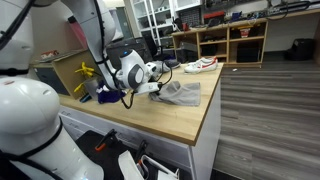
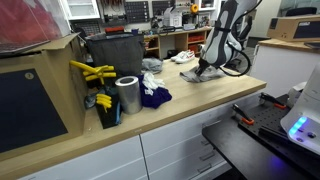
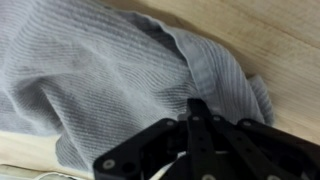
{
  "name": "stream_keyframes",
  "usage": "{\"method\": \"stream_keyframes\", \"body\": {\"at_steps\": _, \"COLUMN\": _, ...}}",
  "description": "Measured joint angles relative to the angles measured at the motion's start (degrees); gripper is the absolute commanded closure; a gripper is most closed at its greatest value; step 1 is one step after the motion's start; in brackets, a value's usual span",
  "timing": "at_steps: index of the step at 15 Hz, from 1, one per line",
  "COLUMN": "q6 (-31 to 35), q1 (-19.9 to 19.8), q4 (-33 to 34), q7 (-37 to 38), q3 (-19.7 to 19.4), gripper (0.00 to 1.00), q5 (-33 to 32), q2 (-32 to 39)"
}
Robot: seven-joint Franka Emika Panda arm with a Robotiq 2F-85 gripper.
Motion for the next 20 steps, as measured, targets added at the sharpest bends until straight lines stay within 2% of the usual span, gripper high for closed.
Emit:
{"method": "stream_keyframes", "body": {"at_steps": 4, "q6": 0.3, "q1": -4.1, "q4": 0.0, "q7": 0.6, "q3": 3.2, "gripper": 1.00, "q5": -1.7, "q2": 0.0}}
{"method": "stream_keyframes", "body": {"at_steps": 9, "q6": 0.5, "q1": -13.8, "q4": -0.3, "q7": 3.2, "q3": 11.2, "gripper": 1.00, "q5": -6.7, "q2": 0.0}}
{"method": "stream_keyframes", "body": {"at_steps": 12, "q6": 0.6, "q1": -18.4, "q4": -1.3, "q7": 5.0, "q3": 16.1, "gripper": 1.00, "q5": -10.3, "q2": 0.0}}
{"method": "stream_keyframes", "body": {"at_steps": 20, "q6": 1.0, "q1": -22.5, "q4": -3.7, "q7": 7.8, "q3": 23.7, "gripper": 1.00, "q5": -16.7, "q2": 0.0}}
